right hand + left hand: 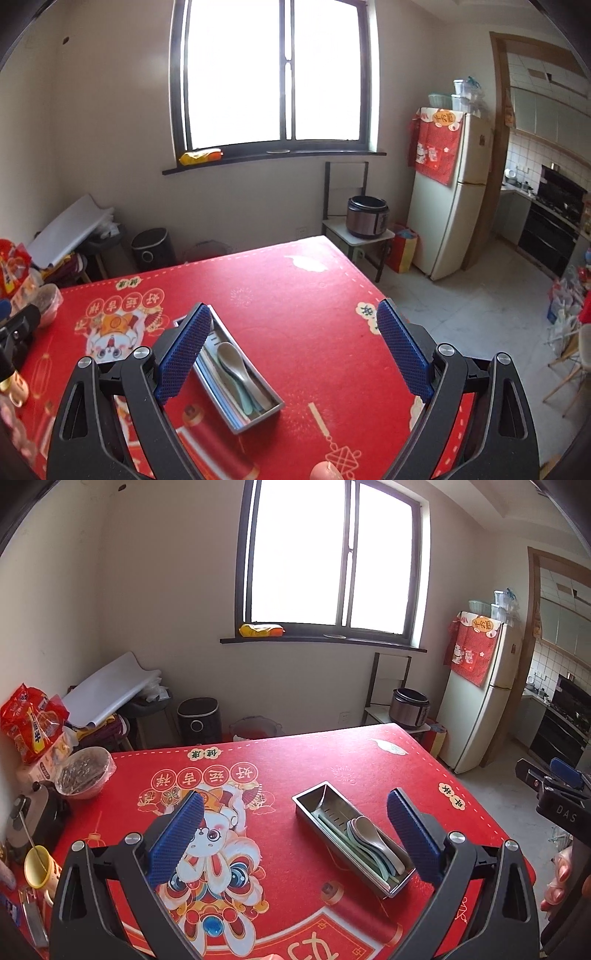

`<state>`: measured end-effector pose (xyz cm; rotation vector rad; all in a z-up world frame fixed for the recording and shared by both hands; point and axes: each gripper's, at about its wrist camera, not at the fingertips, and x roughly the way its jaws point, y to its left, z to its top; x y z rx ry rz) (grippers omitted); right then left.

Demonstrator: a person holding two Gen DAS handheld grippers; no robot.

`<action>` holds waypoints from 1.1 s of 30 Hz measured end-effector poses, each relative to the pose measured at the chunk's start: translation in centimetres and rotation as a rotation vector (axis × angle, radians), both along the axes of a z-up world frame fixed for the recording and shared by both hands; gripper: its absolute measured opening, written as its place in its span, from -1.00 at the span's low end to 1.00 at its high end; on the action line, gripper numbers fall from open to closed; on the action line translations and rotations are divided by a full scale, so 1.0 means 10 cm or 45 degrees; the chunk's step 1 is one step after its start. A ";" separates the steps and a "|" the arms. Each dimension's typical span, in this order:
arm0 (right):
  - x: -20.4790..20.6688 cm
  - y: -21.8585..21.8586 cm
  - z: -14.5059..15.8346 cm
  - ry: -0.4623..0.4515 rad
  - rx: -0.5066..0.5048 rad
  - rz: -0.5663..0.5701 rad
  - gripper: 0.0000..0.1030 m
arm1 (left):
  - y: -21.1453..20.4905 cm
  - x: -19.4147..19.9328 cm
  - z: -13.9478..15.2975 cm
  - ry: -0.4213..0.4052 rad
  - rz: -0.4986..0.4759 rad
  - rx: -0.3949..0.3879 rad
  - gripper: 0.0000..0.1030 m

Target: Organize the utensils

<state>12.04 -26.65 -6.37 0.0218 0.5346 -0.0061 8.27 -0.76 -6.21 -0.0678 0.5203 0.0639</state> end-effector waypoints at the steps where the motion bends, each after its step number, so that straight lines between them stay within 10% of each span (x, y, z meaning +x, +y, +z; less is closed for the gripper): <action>1: -0.01 0.00 0.00 0.003 -0.005 -0.014 0.71 | 0.00 0.01 0.00 -0.002 -0.008 -0.001 0.88; 33: -0.06 -0.13 0.03 0.009 -0.051 -0.130 0.71 | -0.09 0.06 -0.04 -0.015 -0.059 0.012 0.88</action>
